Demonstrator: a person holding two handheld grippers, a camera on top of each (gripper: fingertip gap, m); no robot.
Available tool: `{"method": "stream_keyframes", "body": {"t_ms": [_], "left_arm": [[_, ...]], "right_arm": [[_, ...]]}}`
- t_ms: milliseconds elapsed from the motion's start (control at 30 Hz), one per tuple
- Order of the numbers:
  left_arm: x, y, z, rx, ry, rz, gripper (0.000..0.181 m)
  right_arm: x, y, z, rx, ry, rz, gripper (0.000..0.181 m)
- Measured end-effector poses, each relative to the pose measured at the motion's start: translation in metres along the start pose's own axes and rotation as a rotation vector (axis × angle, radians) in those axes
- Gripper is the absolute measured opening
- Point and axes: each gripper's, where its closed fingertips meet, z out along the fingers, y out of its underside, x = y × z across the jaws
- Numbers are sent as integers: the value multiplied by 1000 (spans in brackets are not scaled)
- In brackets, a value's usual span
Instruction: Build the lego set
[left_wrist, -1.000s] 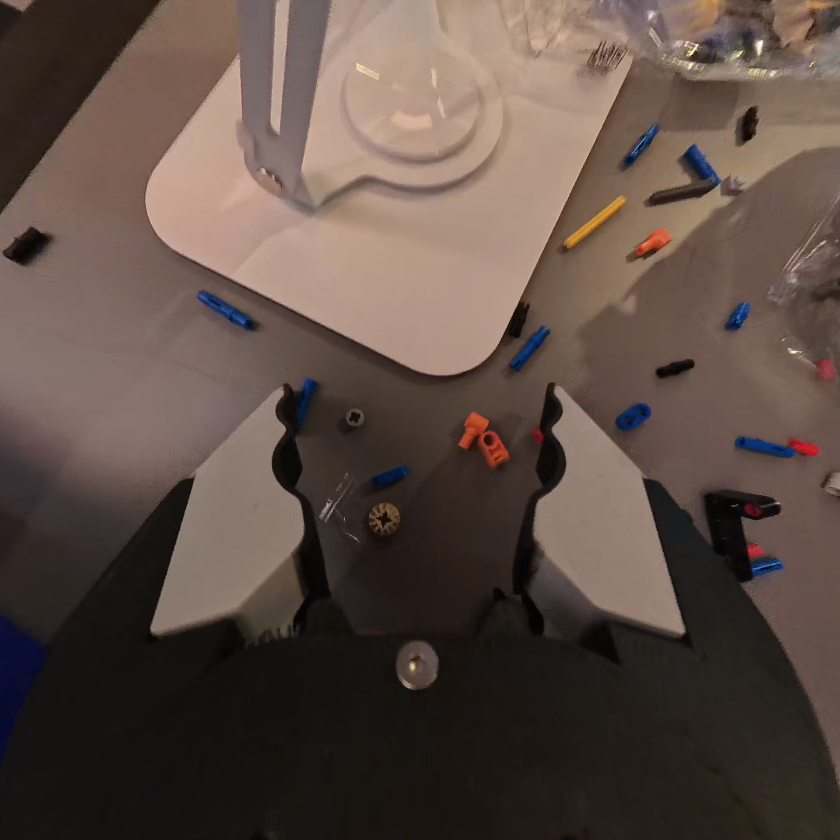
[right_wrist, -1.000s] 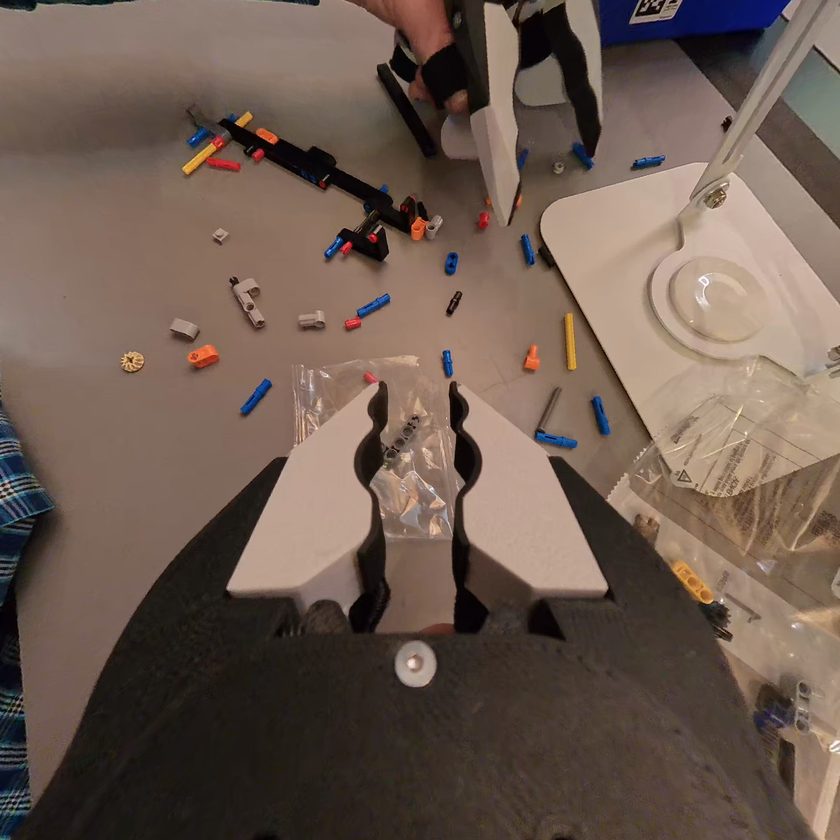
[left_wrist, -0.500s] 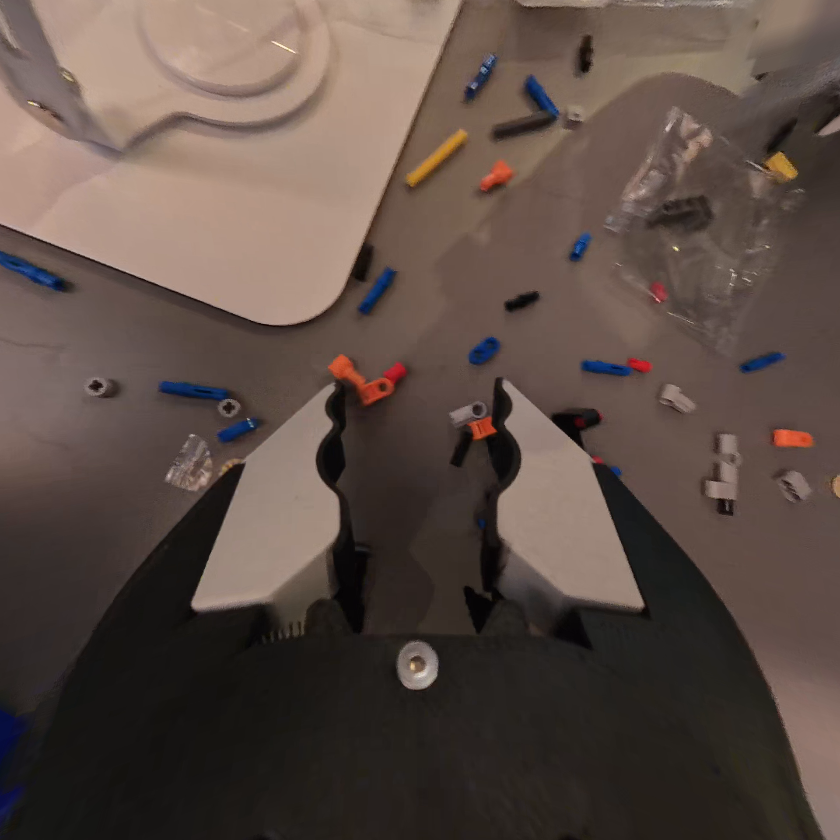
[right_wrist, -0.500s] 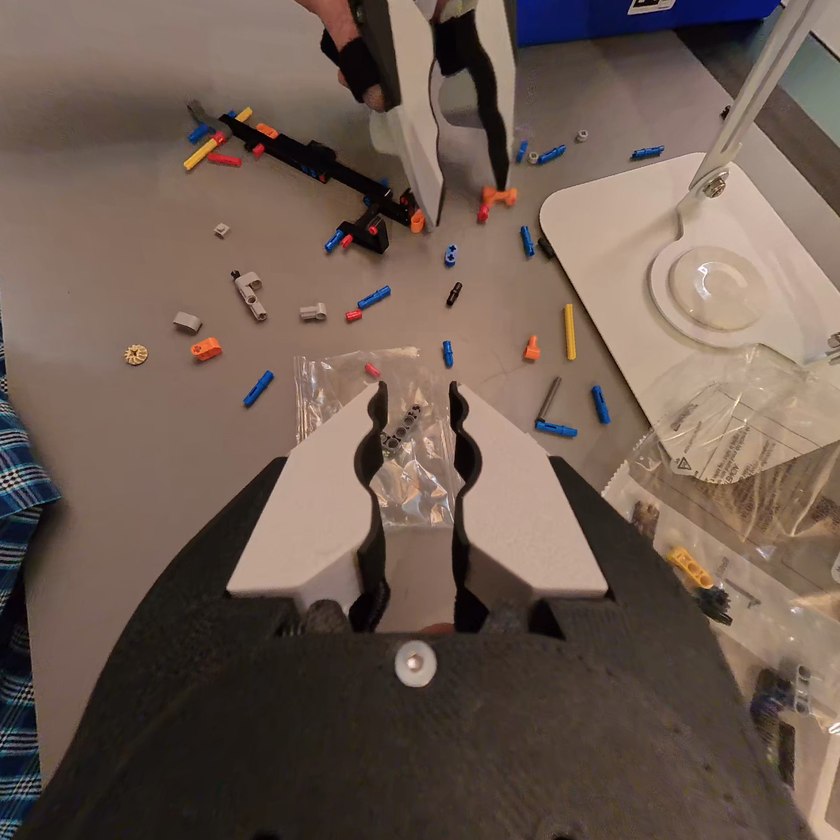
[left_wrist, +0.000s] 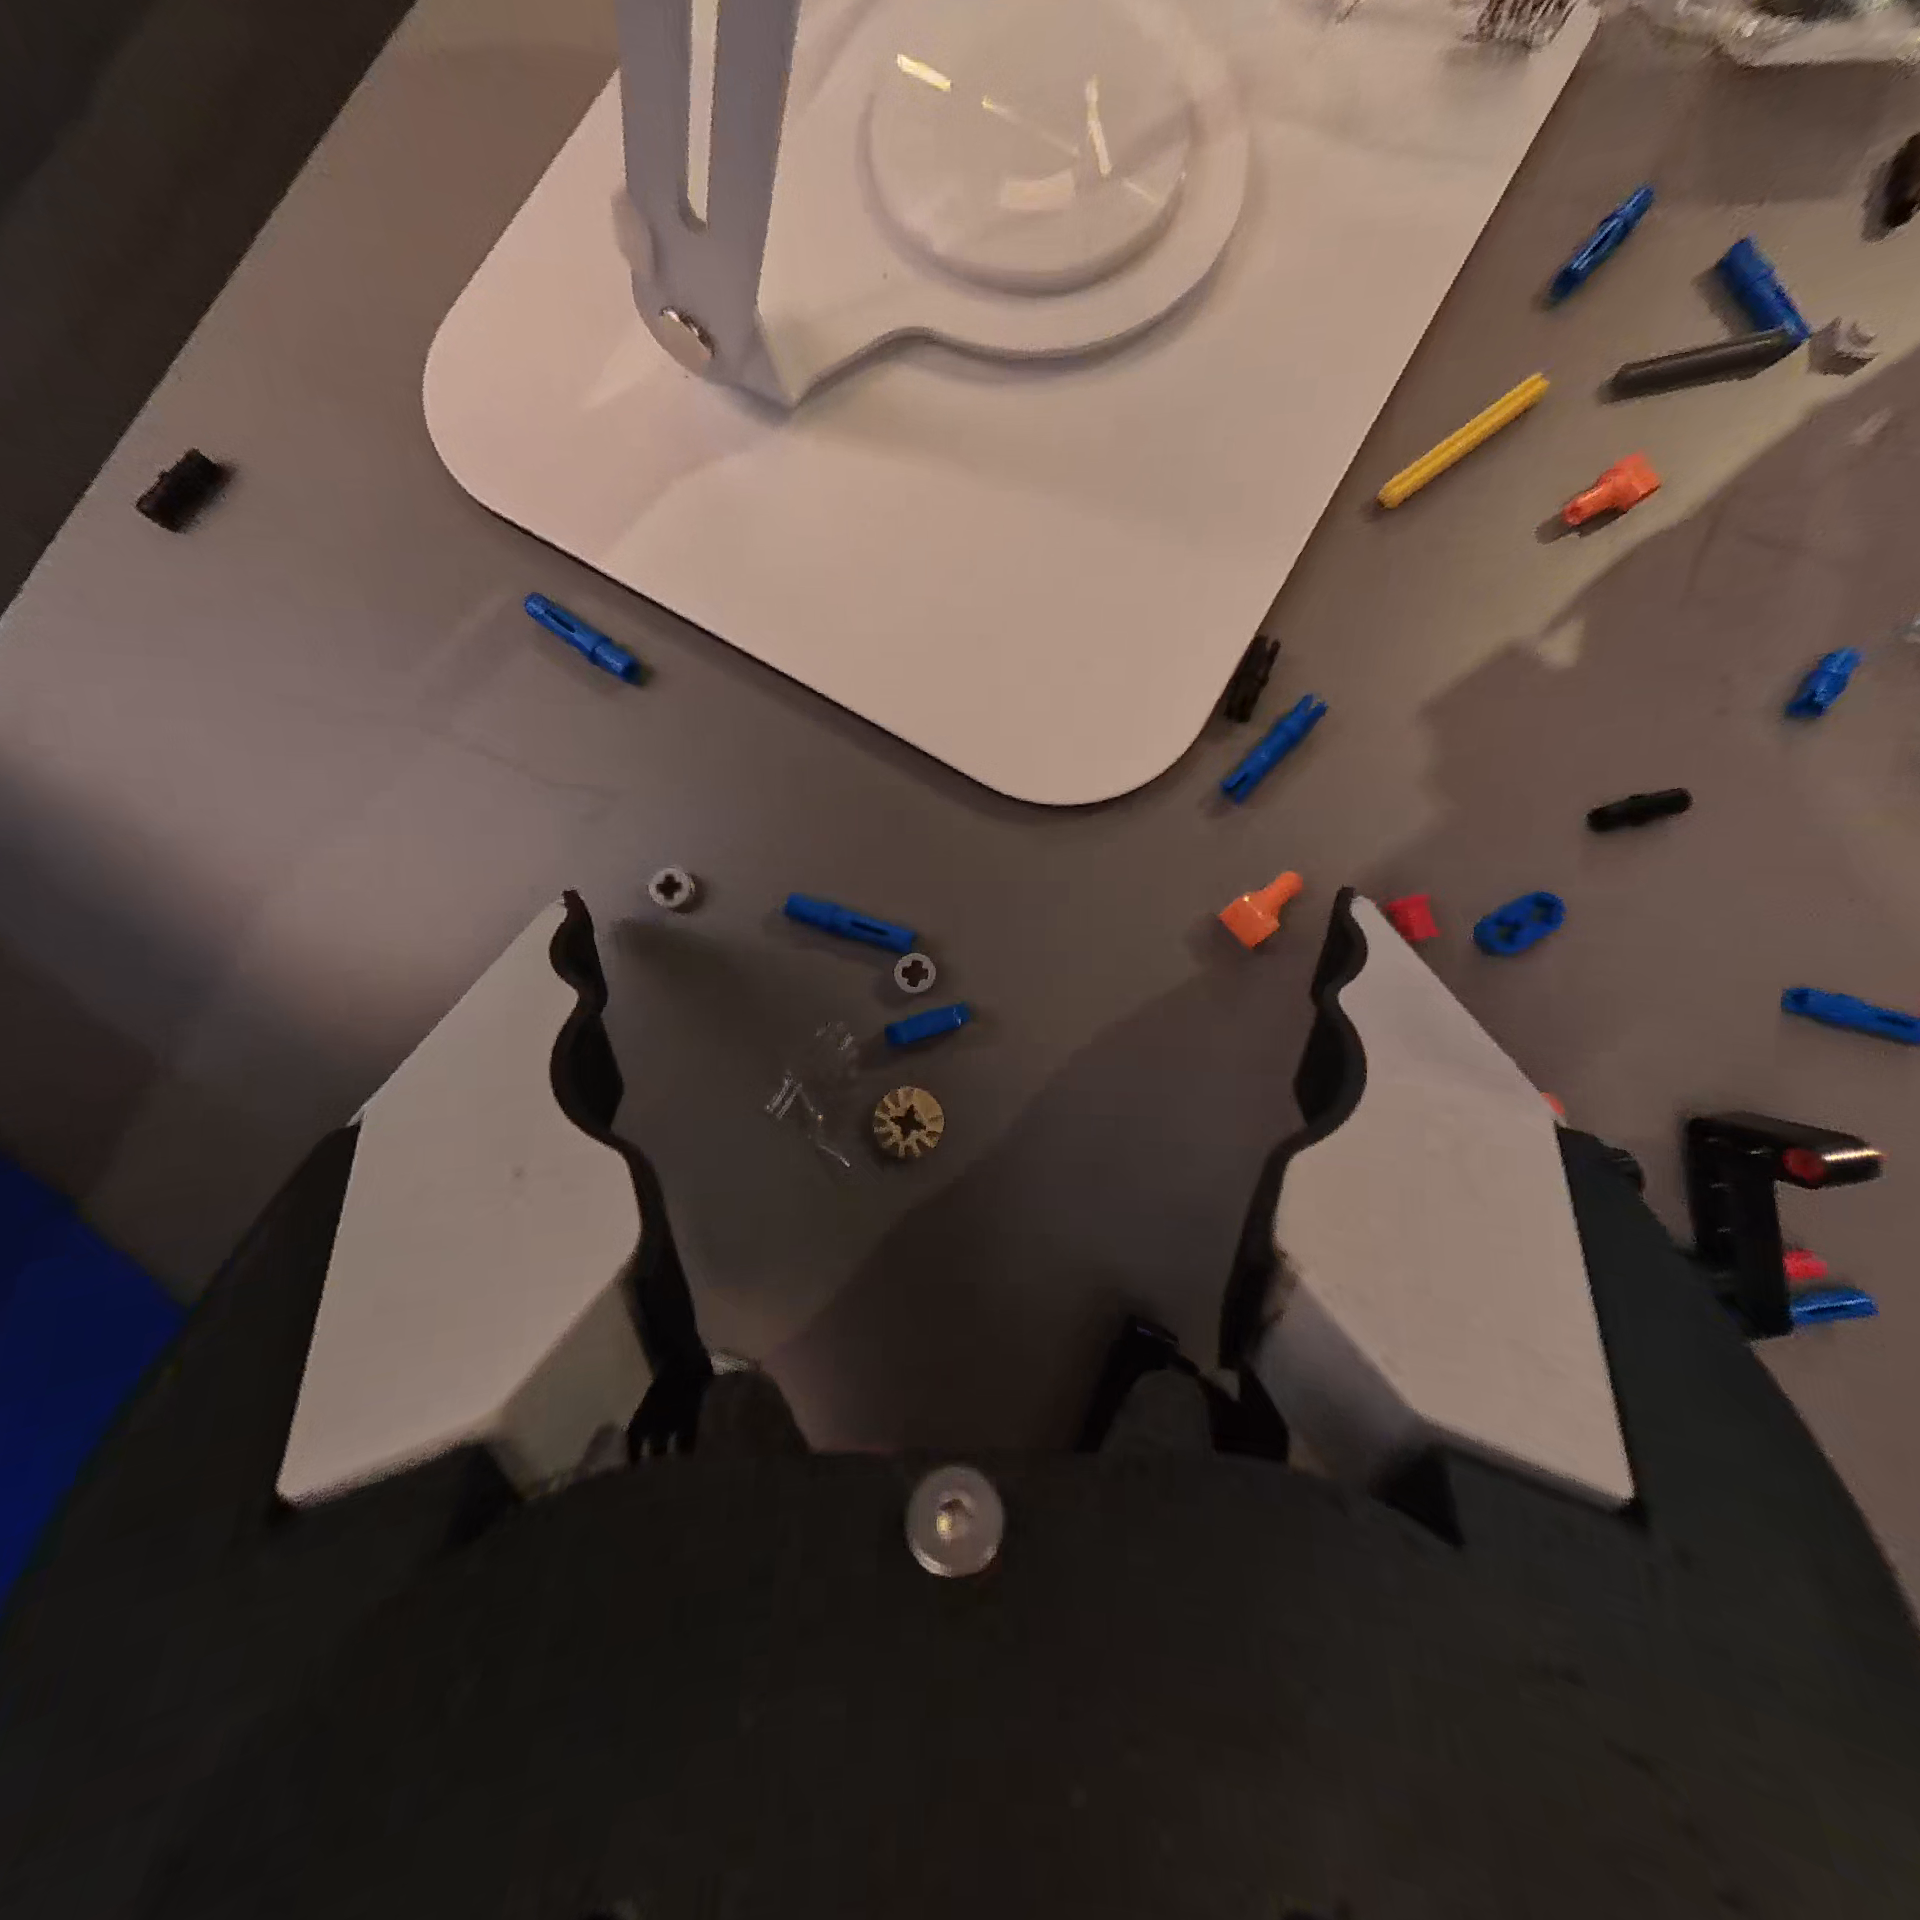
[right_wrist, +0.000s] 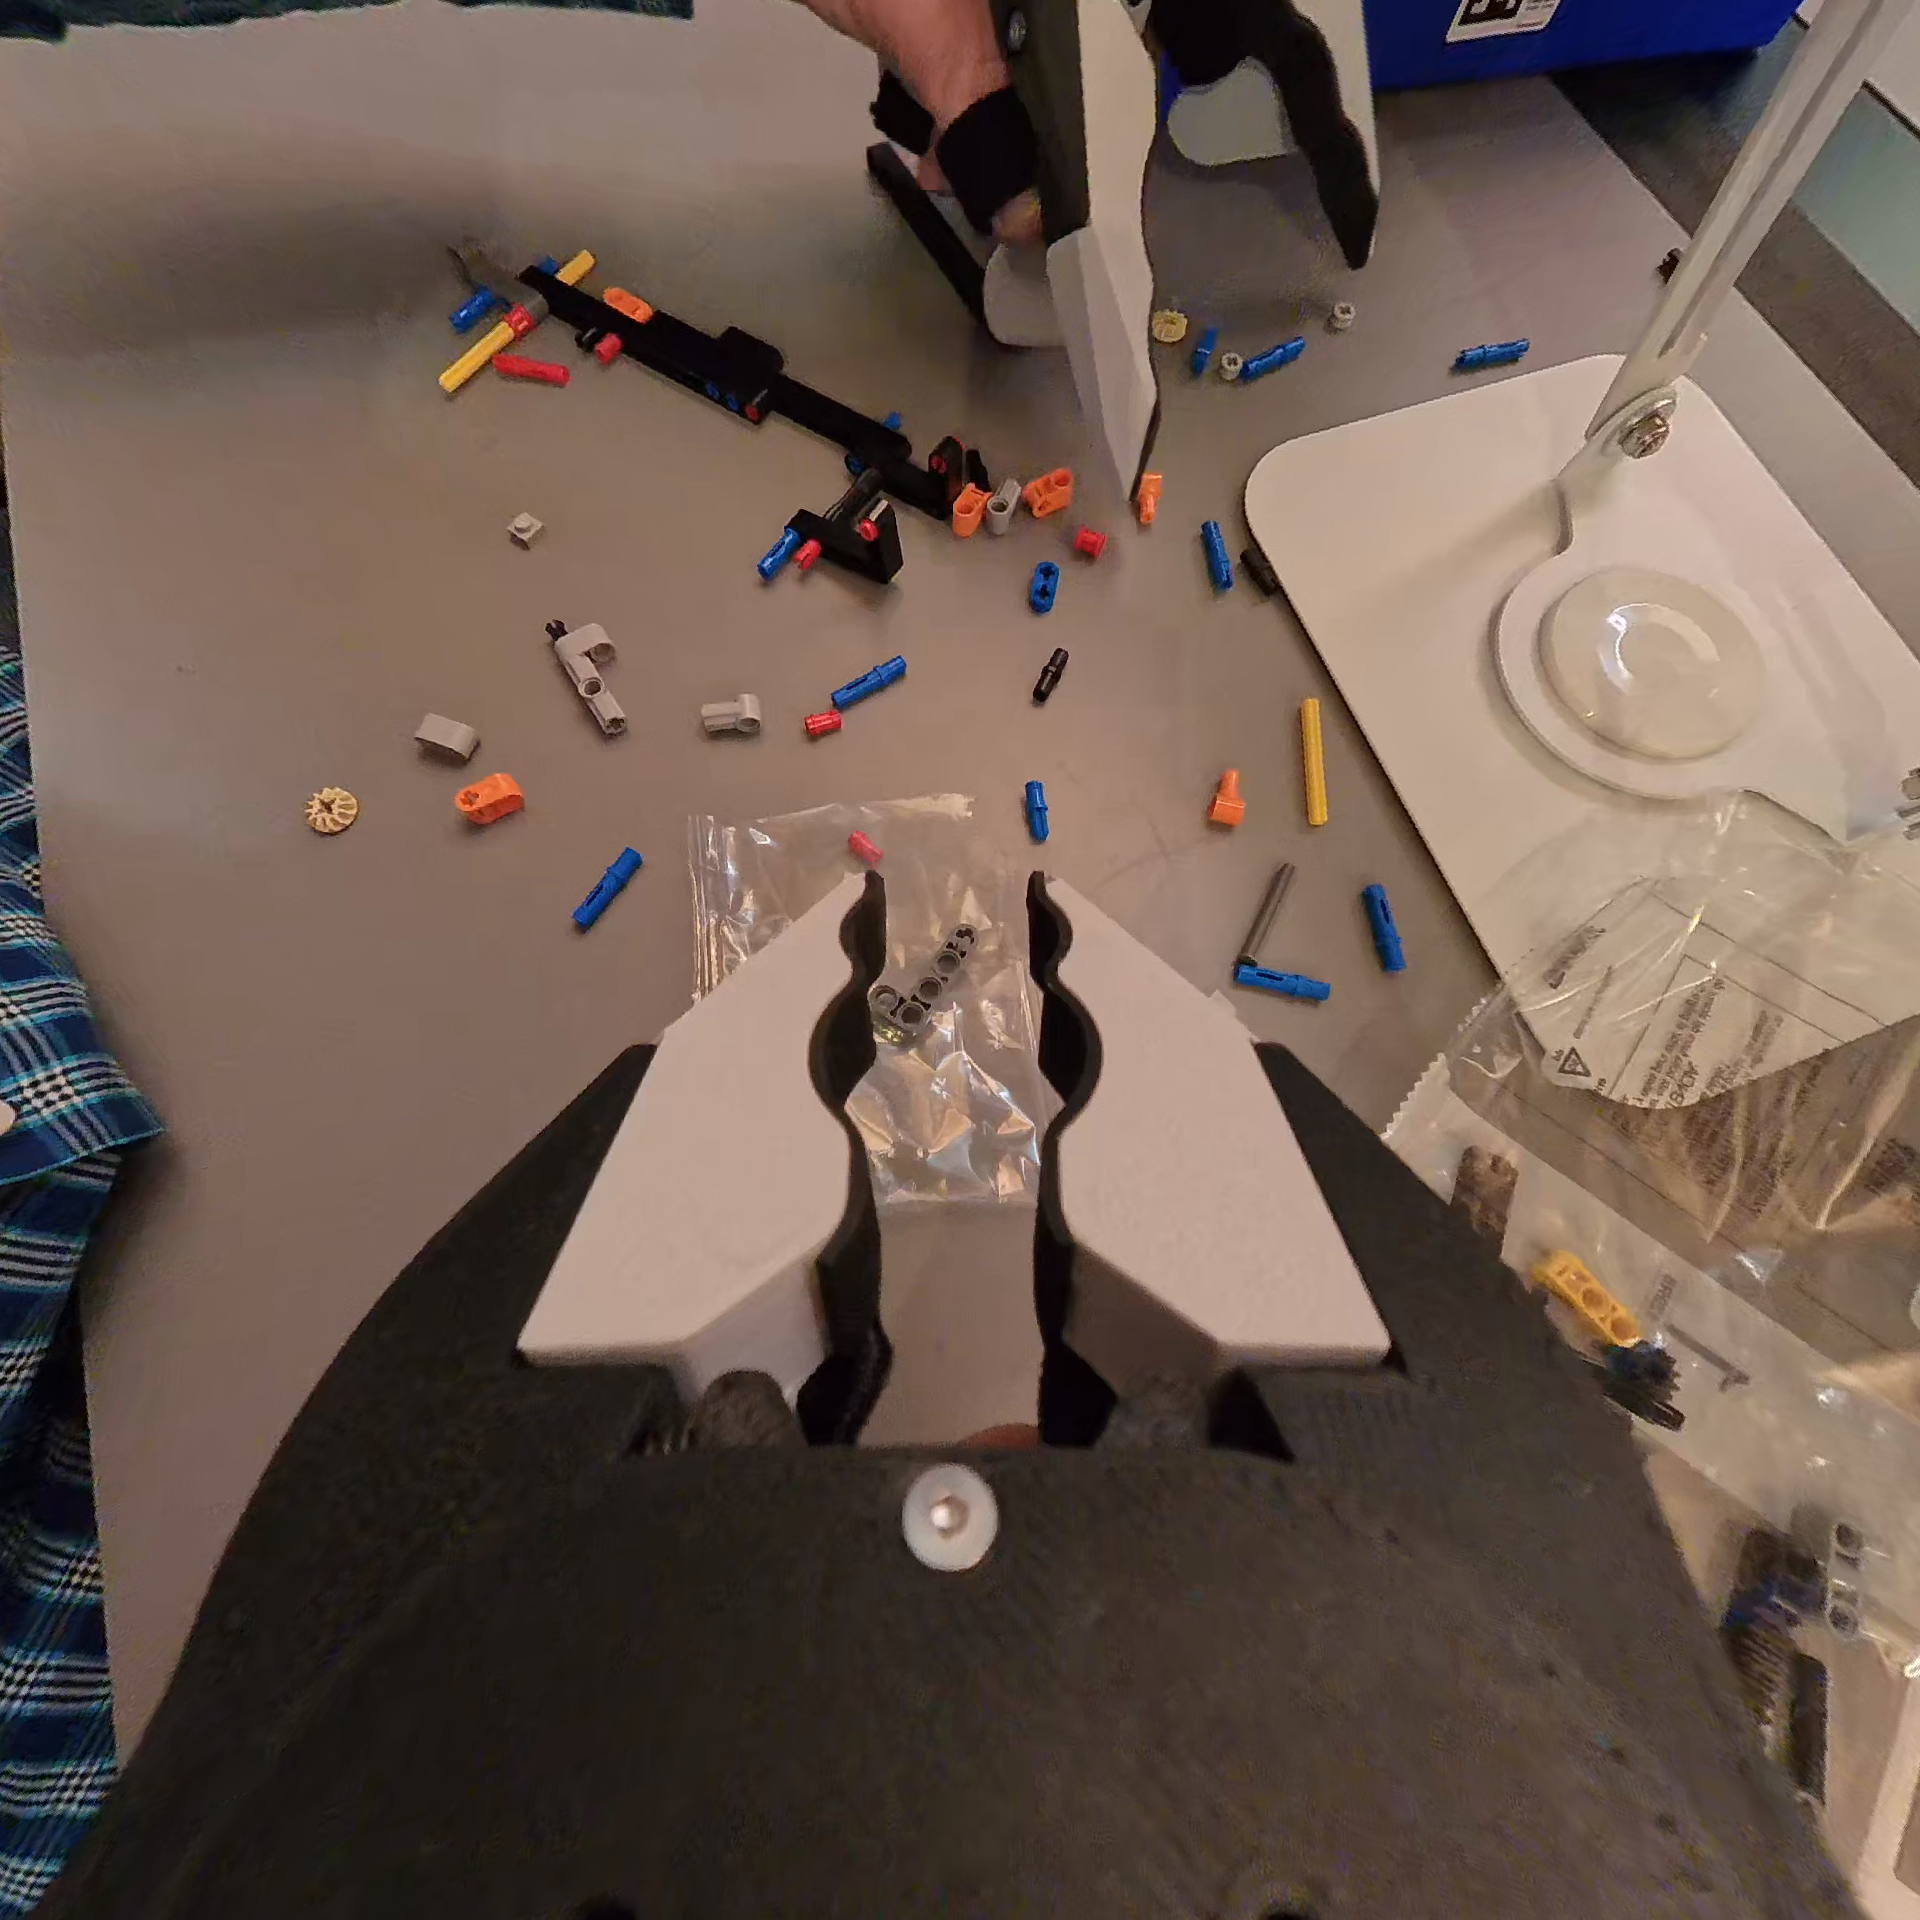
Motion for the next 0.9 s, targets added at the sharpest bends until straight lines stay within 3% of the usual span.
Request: {"method": "stream_keyframes", "body": {"t_ms": [367,500,600,733,833,900], "left_arm": [[10,5,3,-33,45,60,120],[21,4,-1,-32,84,99,95],[32,5,-1,-38,99,132,96],[49,7,-5,-48,140,167,85],[76,8,-12,-51,234,193,68],[72,3,-18,-20,187,214,55]], "right_arm": [[1,1,1,7,-7,7,26],[0,1,-1,7,-5,6,26],[0,1,-2,7,-5,6,26],[-1,1,-2,3,-7,3,26],[-3,2,-2,0,-8,0,26],[-3,2,-4,0,-6,0,26]]}}
